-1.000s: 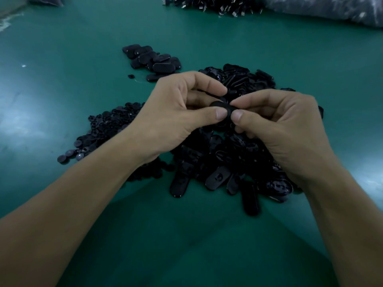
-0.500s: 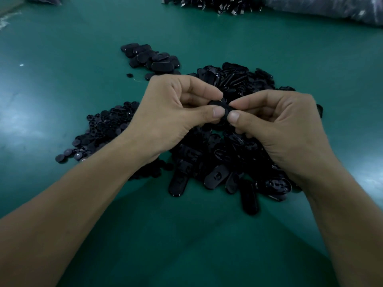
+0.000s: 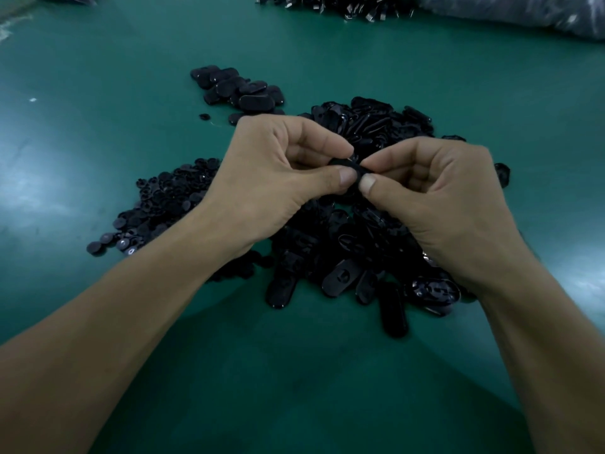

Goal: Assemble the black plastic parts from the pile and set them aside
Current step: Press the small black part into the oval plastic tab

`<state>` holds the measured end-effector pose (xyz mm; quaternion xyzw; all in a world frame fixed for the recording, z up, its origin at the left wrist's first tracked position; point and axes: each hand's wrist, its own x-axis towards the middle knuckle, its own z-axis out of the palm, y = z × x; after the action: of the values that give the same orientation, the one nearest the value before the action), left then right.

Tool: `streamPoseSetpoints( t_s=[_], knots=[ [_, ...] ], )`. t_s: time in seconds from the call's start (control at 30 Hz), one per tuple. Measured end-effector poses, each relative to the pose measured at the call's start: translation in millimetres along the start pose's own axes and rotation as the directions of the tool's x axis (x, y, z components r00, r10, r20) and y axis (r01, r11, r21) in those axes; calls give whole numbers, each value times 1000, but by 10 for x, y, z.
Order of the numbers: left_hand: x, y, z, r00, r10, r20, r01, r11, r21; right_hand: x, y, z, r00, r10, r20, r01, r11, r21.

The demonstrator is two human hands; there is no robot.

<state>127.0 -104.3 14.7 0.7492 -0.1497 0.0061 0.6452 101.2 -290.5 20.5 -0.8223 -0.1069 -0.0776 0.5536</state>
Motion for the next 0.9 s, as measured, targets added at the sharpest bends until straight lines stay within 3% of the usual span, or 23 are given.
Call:
streamPoseSetpoints(
  t_s=[0.37, 0.67, 0.9],
  knots=[
    [10, -2, -24, 999, -18, 33, 19, 1000, -18, 11, 3, -34, 997, -2, 73, -2, 998, 62],
    [-4, 4, -5, 999, 14, 38, -15, 999, 29, 4, 23, 4, 998, -34, 50, 39, 994, -105],
    [-8, 19, 5, 999, 31, 22, -33, 993, 110, 8, 29, 25, 999, -45, 8, 46, 990, -136]
  ],
)
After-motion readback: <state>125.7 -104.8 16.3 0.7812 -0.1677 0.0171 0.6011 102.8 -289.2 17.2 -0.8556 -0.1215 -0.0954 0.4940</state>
